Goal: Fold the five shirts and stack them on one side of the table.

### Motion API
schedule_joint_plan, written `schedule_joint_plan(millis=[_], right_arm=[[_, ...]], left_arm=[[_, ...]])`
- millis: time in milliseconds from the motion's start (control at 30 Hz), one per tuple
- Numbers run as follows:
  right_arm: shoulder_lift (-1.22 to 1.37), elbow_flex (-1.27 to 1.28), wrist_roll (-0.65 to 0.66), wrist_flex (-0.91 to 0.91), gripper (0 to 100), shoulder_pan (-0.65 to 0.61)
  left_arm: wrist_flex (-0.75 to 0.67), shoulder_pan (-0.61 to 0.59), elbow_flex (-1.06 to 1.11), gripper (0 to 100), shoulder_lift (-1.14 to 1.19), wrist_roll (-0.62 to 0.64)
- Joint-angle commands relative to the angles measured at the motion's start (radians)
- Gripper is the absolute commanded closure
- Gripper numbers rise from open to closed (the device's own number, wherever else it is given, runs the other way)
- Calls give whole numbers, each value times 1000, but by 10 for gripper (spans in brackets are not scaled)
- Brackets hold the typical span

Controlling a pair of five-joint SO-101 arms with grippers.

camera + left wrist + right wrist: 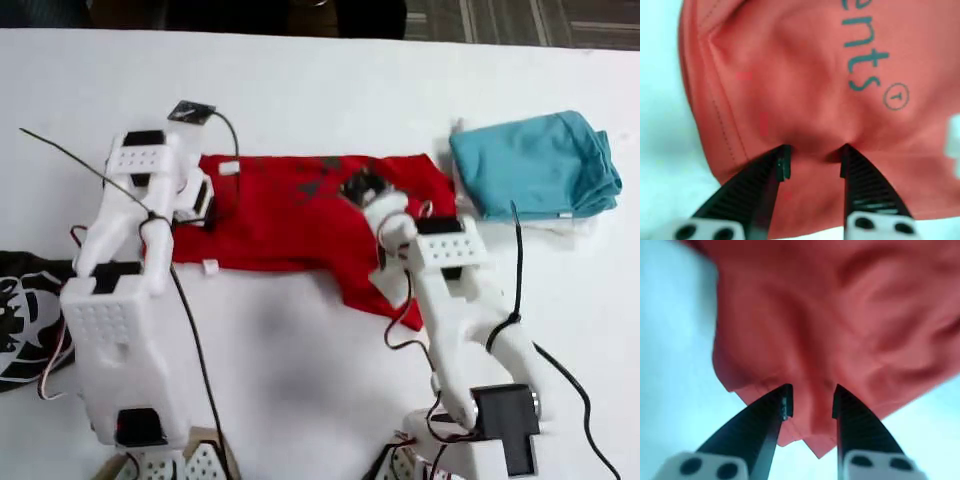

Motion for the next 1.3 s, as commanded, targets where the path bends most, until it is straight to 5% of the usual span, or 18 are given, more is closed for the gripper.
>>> schedule_joint_plan(millis=[0, 367, 833, 967, 1267], right_arm=[[38, 35, 54, -91, 858, 45], [320, -224, 112, -44, 858, 196], [-173, -107, 114, 246, 833, -39], [-283, 78, 114, 186, 768, -143], [-162, 221, 106, 8, 763, -157]], left_arm=[[-21, -83, 30, 819, -11, -11], [28, -169, 48, 819, -15, -66], [9, -115, 67, 819, -11, -68], [9, -115, 67, 819, -9, -60], [-31, -115, 73, 858, -6, -60]])
